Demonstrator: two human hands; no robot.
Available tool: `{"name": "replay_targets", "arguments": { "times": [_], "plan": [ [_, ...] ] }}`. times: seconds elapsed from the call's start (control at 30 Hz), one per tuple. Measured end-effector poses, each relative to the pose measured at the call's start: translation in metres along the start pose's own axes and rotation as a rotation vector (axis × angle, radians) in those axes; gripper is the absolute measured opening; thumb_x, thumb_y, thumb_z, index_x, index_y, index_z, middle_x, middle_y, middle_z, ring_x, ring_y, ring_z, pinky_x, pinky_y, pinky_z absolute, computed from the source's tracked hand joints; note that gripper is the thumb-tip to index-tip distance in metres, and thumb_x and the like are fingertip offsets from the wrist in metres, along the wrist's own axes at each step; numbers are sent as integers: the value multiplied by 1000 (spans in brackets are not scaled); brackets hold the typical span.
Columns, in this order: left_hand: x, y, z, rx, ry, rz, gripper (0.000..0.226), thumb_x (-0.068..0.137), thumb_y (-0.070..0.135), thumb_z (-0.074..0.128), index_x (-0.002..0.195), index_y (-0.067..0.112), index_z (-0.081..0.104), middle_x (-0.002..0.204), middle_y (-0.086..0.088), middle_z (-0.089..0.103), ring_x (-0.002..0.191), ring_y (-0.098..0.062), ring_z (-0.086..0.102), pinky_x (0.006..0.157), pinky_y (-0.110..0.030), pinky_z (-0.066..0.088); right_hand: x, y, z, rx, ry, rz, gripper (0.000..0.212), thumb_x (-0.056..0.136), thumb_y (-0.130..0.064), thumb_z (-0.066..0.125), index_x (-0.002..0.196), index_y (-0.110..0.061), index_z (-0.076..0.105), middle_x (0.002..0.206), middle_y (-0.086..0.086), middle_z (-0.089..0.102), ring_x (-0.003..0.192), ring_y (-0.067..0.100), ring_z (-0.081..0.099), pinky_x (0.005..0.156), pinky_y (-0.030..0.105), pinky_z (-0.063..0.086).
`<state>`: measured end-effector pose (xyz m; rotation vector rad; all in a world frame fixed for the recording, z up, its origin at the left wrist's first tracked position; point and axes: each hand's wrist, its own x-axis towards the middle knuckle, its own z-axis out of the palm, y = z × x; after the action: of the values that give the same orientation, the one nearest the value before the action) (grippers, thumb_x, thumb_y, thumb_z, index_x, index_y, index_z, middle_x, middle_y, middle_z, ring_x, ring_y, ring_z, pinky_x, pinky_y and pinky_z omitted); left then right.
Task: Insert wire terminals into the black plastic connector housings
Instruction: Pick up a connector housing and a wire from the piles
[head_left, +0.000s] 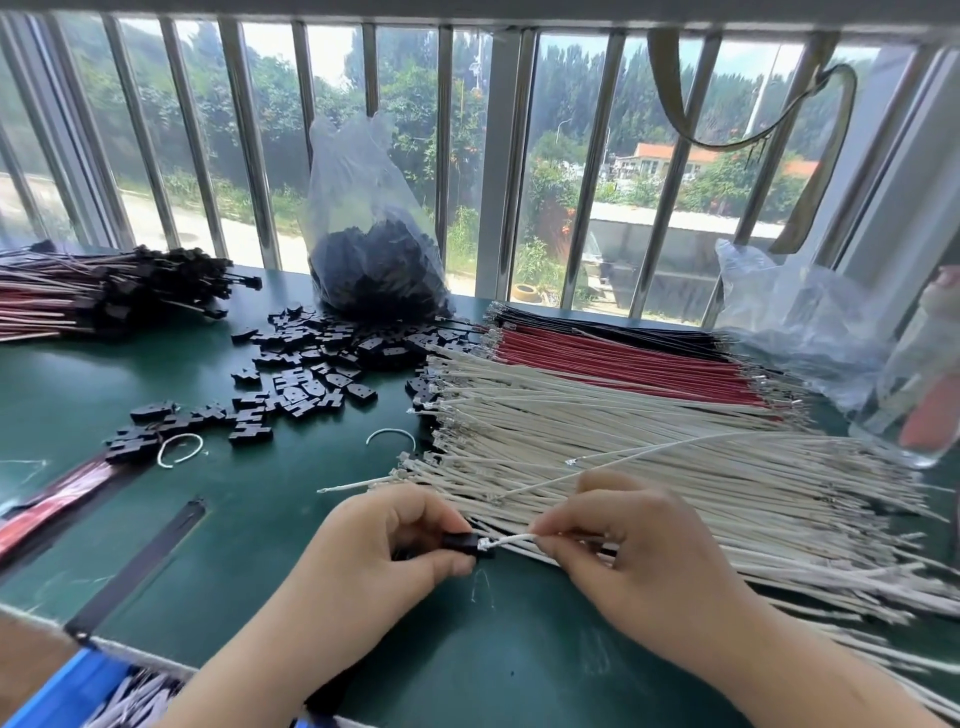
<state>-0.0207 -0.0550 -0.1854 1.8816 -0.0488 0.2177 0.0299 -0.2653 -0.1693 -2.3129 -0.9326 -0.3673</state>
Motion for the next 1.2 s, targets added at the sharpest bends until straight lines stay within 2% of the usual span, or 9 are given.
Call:
{"name": "replay_targets", "arguments": {
  "times": [0.13,0.27,0.4,0.5,0.7,0.77,0.9,1.03,1.2],
  "plan": [
    [-2,5,-4,-164,-39,-12,18,69,-11,73,73,7,69,66,-9,72,58,-13,68,59,-13,50,4,1,-4,-28,11,21,13,78,-31,71,87,-39,68,76,-23,59,72,0,56,56,21,45],
    [-4,8,-2,-199,-20,-6,22,68,-12,72,68,9,70,65,-13,71,58,-15,68,59,-14,51,4,1,-3,76,-104,52,16,79,-27,72,87,-39,68,78,-25,60,77,1,58,59,15,43],
    [-5,6,-4,-231,68,-5,22,68,-15,71,68,7,69,67,-12,72,59,-15,69,59,-12,51,7,0,-7,177,12,120,13,78,-22,75,79,-35,73,76,-26,62,74,-2,60,61,7,43],
    [-3,1,-2,-222,51,-16,22,66,-16,72,69,5,69,72,-12,73,64,-18,71,61,-13,53,6,-3,-10,147,-76,96,9,79,-24,73,81,-33,74,78,-26,62,77,-2,59,62,12,46],
    [0,3,2,-247,5,-22,24,51,-2,76,70,11,72,73,-13,73,65,-17,70,63,-17,55,3,-5,-10,104,-131,75,9,82,-30,67,88,-33,72,76,-26,58,78,-1,57,67,25,52],
    [0,3,3,-219,-16,-19,28,56,-11,75,69,13,73,72,-12,73,64,-17,71,62,-17,55,1,-7,-9,125,-140,60,8,82,-30,68,88,-32,72,75,-20,57,76,3,56,65,27,52],
    [-2,6,1,-213,-7,-46,28,57,-12,75,68,14,73,69,-12,73,60,-15,70,57,-13,53,-1,-7,-7,177,-174,51,7,82,-27,68,88,-30,71,73,-23,54,76,5,55,65,25,50],
    [-2,11,3,-169,-25,-58,29,55,-4,79,69,20,74,70,-9,74,61,-14,70,59,-13,52,1,-7,-6,-3,-158,2,9,84,-29,63,88,-31,70,70,-22,52,73,-1,52,62,19,44],
    [-4,12,7,-84,-42,4,37,64,-12,77,67,25,74,68,0,73,62,-10,69,61,-15,52,1,-10,-6,215,-213,109,17,79,-18,72,74,-34,69,77,-15,61,73,3,55,65,13,43]
  ]
}}
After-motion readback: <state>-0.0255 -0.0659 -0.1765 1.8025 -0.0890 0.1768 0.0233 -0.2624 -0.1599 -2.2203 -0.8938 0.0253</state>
